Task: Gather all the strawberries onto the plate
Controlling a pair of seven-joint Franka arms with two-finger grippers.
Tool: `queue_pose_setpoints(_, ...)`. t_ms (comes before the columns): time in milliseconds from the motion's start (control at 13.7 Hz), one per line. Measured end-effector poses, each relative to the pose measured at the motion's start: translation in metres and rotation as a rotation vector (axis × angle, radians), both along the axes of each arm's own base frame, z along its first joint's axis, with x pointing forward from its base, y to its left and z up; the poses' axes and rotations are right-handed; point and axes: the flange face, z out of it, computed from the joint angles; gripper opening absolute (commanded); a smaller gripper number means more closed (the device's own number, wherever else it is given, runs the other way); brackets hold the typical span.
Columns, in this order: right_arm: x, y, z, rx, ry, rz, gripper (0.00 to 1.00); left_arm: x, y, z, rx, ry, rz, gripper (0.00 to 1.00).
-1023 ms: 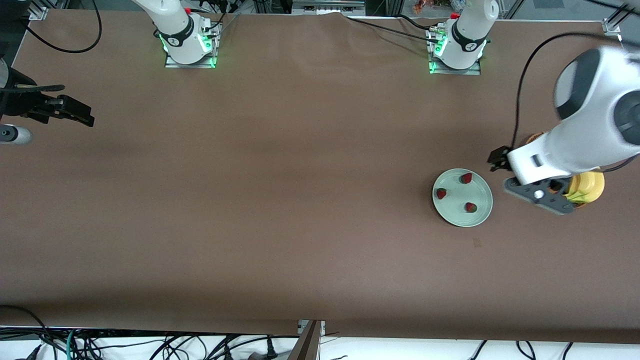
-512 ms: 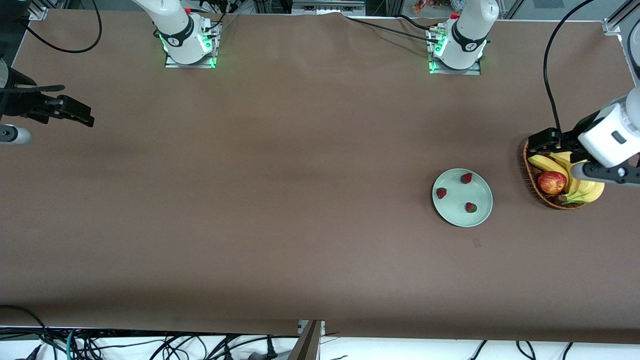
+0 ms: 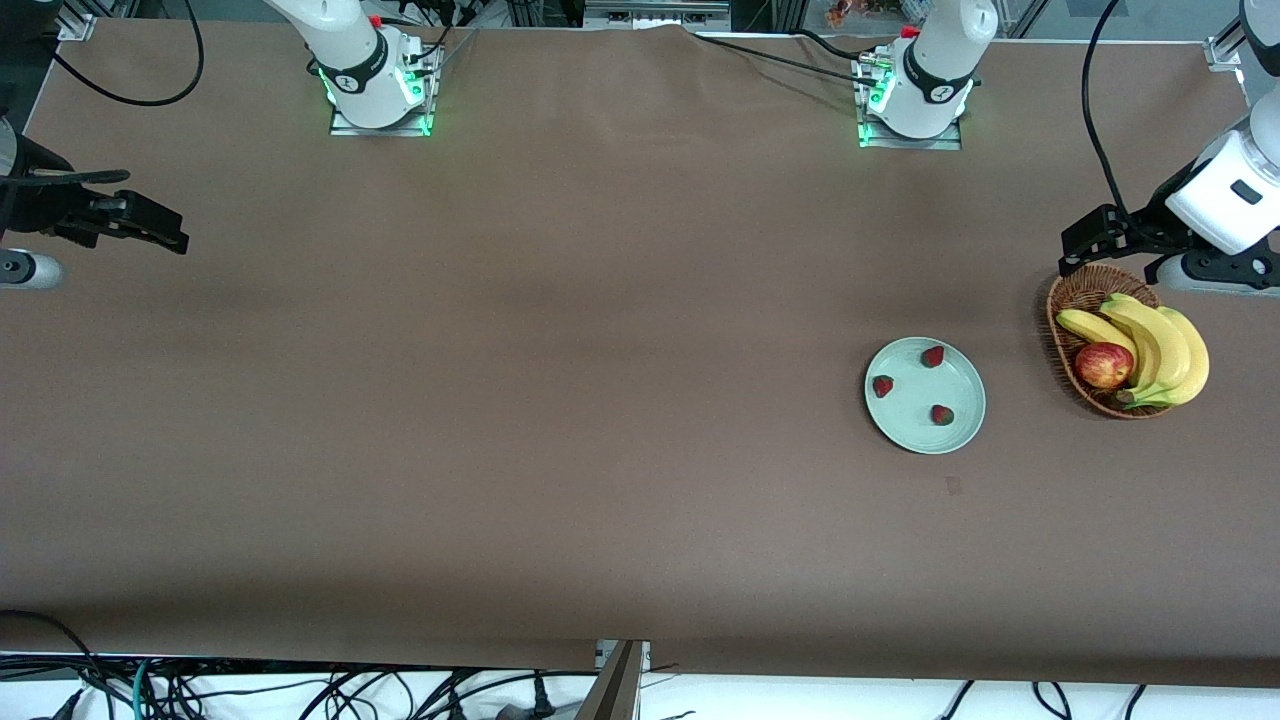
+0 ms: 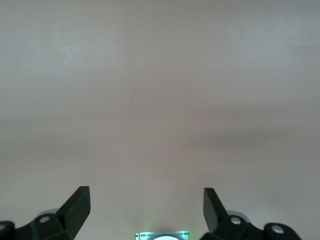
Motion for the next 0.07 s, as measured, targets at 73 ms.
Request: queue_pose_setpoints(73, 0.0, 0.0, 0.0, 0.0, 0.0, 0.0, 1.0, 0.0003, -0.004, -0.0009, 0.006, -0.001, -0.009, 1.0)
